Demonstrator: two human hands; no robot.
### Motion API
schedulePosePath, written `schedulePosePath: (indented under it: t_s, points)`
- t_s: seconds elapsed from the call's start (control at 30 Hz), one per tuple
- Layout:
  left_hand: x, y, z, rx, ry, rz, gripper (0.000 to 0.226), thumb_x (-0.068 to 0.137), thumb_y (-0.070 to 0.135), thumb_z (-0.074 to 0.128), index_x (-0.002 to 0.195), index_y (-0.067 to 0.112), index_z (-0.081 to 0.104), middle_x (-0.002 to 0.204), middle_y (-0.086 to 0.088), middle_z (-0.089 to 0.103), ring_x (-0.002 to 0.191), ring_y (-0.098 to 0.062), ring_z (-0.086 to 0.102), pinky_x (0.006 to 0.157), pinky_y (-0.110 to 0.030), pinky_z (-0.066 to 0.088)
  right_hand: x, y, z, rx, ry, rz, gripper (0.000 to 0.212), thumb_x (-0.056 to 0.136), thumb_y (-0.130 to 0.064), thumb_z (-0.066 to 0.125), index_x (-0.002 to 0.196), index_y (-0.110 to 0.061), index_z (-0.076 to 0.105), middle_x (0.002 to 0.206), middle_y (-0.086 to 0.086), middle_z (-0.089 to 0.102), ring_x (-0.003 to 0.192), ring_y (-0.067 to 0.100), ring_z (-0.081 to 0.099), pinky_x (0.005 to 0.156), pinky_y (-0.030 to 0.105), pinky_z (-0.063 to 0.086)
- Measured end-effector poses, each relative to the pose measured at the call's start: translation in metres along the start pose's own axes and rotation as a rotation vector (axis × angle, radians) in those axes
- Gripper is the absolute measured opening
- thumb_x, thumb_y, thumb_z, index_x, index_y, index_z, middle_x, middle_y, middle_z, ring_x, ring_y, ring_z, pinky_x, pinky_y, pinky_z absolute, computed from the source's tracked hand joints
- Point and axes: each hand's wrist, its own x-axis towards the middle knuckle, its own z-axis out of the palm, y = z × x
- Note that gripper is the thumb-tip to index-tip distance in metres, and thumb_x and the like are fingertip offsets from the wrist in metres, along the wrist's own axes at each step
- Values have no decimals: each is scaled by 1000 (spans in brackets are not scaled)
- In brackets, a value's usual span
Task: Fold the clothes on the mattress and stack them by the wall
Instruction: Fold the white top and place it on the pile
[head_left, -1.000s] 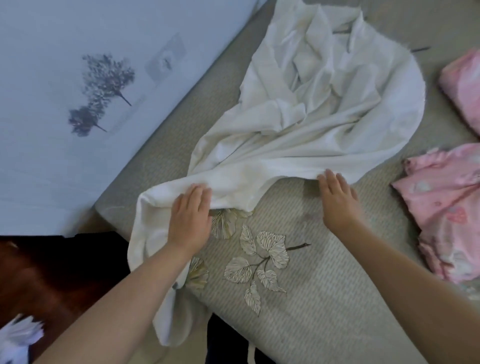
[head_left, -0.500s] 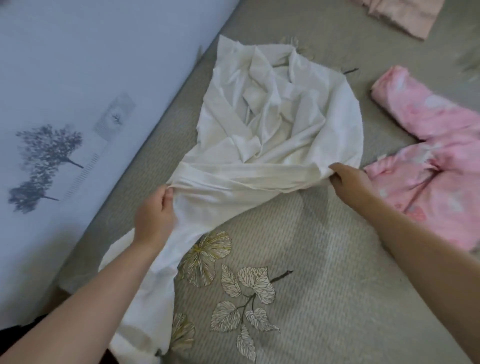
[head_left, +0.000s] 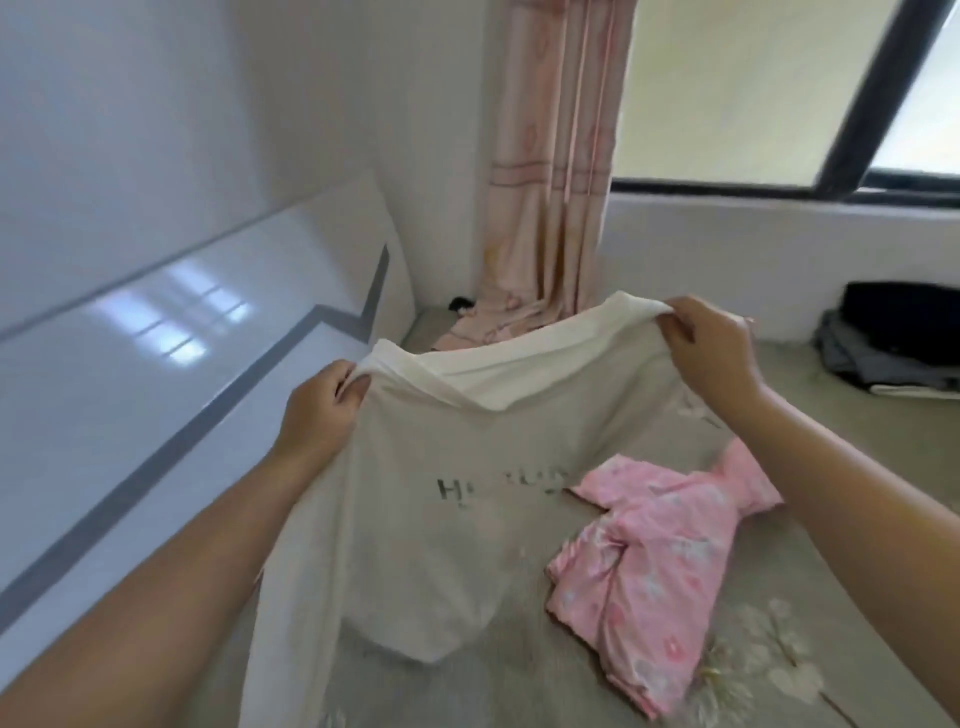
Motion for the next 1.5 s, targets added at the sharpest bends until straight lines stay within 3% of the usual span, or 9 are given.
schedulePosePath:
  t_s: [0.2, 0.4, 0.5, 0.63, 0.73, 0.9, 1.13, 1.27, 1.5]
  points:
    - [38, 139, -37, -98, 290, 101, 25, 98, 17, 35, 96, -3, 50, 94, -25, 57, 89, -35, 53, 66, -30, 28, 59, -13, -129, -77, 226, 50, 24, 97, -22, 40, 95, -8, 60, 80, 11, 59, 90, 34, 57, 87, 38, 32]
    - [44, 229, -47, 41, 234, 308, 31, 97, 27, 39, 92, -1, 50, 93, -28, 59, 89, -41, 56, 71, -40, 39, 60, 8, -207, -287, 323, 26, 28, 98, -19, 36, 104, -7, 60, 95, 16, 65, 86, 34, 58, 87, 38, 28]
    - [44, 257, -39, 178, 141, 324, 41, 93, 38, 45, 80, 0, 56, 87, -24, 62, 82, -37, 57, 65, -34, 37, 51, 28, -225, -426, 274, 52, 31, 99, -21, 32, 111, -10, 58, 100, 13, 64, 88, 32, 59, 86, 37, 27]
    - [40, 285, -27, 184, -29, 313, 39, 72, 42, 23, 50, 12, 35, 57, -9, 41, 62, -26, 39, 52, -31, 23, 36, 61, -239, -555, 176, 61, 32, 100, -25, 30, 112, -14, 58, 105, 5, 65, 93, 26, 59, 88, 34, 28]
    - [43, 296, -18, 167, -164, 310, 28, 65, 34, 22, 51, 14, 34, 56, -3, 36, 62, -23, 37, 55, -32, 22, 29, 91, -253, -567, 25, 30, 31, 99, -27, 32, 111, -16, 58, 111, 1, 63, 101, 23, 58, 87, 32, 32]
    - [56, 291, 15, 118, -196, 360, 21, 92, 12, 41, 72, 12, 49, 76, -7, 56, 75, -25, 48, 58, -30, 27, 26, 127, -255, -606, -157, 52, 30, 99, -27, 35, 106, -14, 61, 108, 5, 63, 98, 24, 58, 71, 28, 38]
    - [70, 318, 52, 198, 135, 420, 25, 96, 13, 36, 105, -1, 56, 102, -25, 54, 91, -38, 53, 69, -36, 35, 57, 133, -245, -218, 40, 364, 28, 94, -6, 37, 91, -2, 65, 97, 18, 63, 85, 30, 58, 65, 31, 42]
    - [78, 339, 51, 196, 295, 418, 28, 97, 18, 37, 100, -2, 57, 93, -24, 52, 73, -32, 44, 60, -33, 27, 74, 129, -255, -128, 228, 319, 29, 94, -4, 34, 98, 3, 62, 105, 22, 57, 91, 33, 54, 70, 28, 34]
    - [62, 350, 47, 190, 496, 379, 26, 96, 9, 35, 99, -3, 58, 86, -26, 61, 78, -37, 55, 58, -36, 33, 70, 130, -271, 34, 497, 216, 25, 93, -1, 36, 96, 4, 61, 102, 22, 55, 81, 20, 40, 68, 27, 31]
